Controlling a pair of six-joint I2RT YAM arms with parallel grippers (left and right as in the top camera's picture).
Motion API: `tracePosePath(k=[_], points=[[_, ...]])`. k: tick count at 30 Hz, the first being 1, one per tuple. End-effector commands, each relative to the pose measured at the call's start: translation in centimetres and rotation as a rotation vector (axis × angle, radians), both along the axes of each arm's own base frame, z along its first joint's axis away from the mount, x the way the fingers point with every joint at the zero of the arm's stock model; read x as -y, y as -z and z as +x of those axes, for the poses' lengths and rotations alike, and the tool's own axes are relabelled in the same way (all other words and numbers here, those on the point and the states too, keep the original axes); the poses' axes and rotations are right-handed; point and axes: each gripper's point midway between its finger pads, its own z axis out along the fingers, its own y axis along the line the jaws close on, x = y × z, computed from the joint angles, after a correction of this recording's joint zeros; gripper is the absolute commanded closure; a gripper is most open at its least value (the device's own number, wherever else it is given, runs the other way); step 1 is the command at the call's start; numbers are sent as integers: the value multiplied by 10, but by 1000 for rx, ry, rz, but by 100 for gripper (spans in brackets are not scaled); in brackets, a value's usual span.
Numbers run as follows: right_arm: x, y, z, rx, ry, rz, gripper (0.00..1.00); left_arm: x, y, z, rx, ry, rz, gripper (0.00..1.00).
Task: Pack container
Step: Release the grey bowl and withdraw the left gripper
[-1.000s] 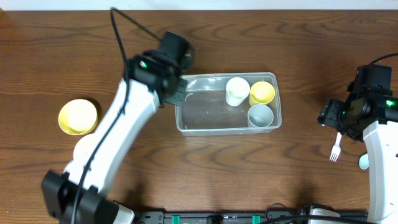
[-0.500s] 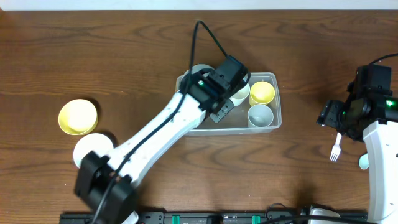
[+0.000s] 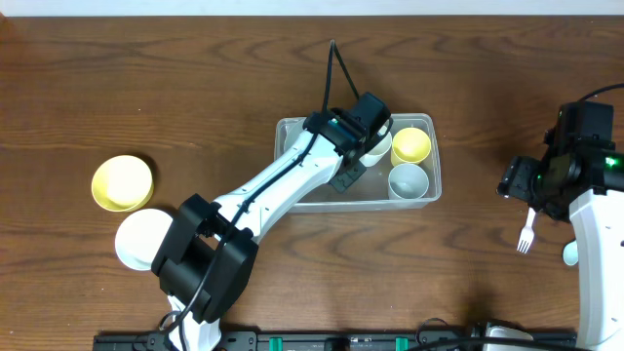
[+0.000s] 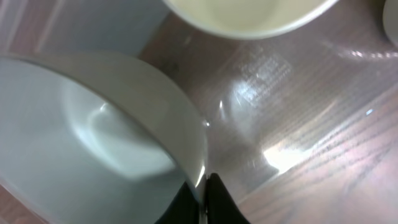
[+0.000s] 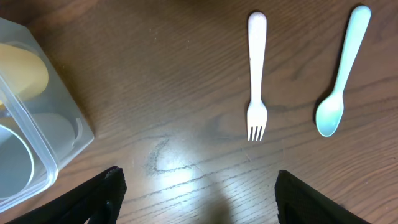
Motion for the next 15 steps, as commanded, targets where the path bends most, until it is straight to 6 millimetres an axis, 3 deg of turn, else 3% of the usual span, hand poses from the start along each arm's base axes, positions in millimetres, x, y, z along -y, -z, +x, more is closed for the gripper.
tracePosePath(k=[1, 2, 5, 11, 15], points=[[2, -2, -1, 1, -5, -6, 21, -3, 0, 7, 10, -15, -4, 66], [2, -2, -1, 1, -5, -6, 21, -4, 0, 7, 9, -20, -4, 55], [2, -2, -1, 1, -5, -6, 21, -5, 0, 7, 6, -22, 0, 48], [2, -2, -1, 1, -5, -6, 21, -7, -1, 4, -1, -30, 4, 46], [2, -2, -1, 1, -5, -6, 21, -11, -21, 3, 31, -60, -17, 46]])
